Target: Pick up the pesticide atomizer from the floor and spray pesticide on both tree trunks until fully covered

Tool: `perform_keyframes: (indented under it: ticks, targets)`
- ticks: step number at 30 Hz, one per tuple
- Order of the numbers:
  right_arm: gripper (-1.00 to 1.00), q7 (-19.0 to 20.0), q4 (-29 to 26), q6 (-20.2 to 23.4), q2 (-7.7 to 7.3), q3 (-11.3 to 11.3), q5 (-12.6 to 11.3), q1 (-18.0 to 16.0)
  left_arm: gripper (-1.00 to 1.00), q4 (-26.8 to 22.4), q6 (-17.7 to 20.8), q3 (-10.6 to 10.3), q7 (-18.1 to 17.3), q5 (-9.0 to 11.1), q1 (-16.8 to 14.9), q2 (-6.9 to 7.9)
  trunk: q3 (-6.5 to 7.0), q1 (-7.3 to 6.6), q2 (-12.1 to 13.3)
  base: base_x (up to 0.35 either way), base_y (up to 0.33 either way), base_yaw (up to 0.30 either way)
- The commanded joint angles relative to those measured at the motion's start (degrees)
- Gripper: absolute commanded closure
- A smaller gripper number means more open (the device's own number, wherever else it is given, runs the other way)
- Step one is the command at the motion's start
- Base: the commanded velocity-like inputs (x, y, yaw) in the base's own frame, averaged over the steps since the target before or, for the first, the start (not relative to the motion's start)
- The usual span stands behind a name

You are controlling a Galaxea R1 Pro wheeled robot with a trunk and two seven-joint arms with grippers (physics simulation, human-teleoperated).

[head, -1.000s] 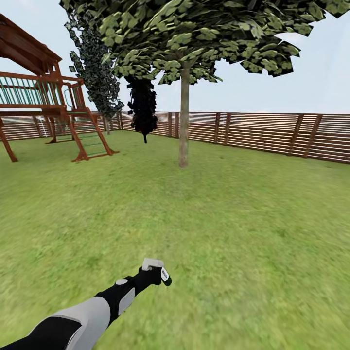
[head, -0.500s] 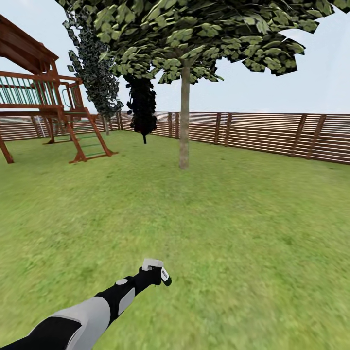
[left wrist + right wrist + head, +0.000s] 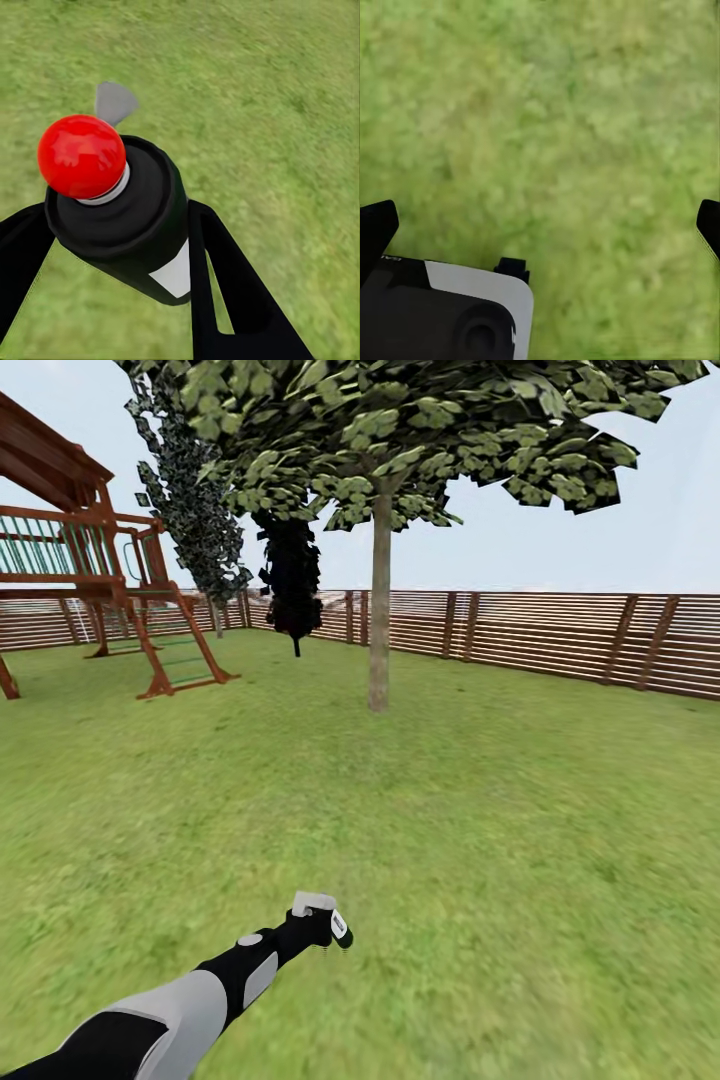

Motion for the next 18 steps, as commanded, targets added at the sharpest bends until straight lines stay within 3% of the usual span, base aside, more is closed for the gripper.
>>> perform_keyframes:
  ticks: [1,18]
  targets:
    - [-1.0,0.3,0.2,-0.4,0.0,0.4,-0.5,-0.1,1.0,0.1,-0.2,-0.4,-0.1,0.6,-0.1,0.0,-0.07,0.07,-0.1,0.35,0.0,0.0]
    - [-1.0,0.3,0.2,-0.4,0.0,0.4,-0.5,-0.1,1.0,0.1,-0.2,-0.4,-0.1,0.6,-0.1,0.0,-0.07,0.07,-0.1,0.35,0.0,0.0]
